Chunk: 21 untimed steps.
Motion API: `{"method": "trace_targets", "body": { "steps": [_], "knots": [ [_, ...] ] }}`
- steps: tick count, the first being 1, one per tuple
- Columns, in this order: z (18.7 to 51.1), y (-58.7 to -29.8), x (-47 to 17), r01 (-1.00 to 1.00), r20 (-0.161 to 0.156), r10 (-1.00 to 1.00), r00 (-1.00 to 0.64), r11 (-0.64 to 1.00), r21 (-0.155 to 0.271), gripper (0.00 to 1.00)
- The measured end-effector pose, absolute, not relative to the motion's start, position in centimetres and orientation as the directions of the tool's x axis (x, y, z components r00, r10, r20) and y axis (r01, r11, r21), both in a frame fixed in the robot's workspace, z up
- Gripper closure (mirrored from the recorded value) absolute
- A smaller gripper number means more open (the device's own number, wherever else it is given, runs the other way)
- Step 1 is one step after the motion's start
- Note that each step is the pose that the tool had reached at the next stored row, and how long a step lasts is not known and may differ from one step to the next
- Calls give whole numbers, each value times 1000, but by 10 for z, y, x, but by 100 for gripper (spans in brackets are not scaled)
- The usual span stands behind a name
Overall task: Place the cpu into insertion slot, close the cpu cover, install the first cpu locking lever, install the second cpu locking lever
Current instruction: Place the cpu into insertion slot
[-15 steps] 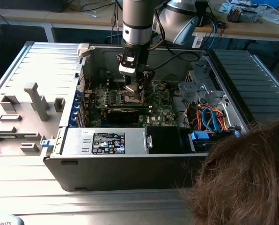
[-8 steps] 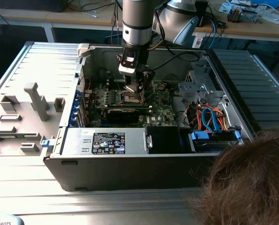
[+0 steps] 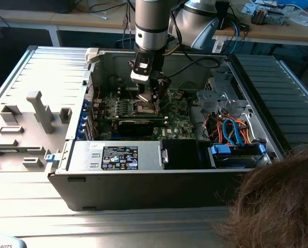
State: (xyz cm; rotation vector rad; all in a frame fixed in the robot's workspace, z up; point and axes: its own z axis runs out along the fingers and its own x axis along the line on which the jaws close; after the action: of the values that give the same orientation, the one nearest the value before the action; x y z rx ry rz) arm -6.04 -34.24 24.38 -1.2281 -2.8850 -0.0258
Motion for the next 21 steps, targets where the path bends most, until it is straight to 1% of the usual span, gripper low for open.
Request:
{"method": "trace_targets", "body": {
  "steps": [21],
  "knots": [
    [242, -342, -60, 739, 12, 739, -674, 673, 13, 45]
  ]
}}
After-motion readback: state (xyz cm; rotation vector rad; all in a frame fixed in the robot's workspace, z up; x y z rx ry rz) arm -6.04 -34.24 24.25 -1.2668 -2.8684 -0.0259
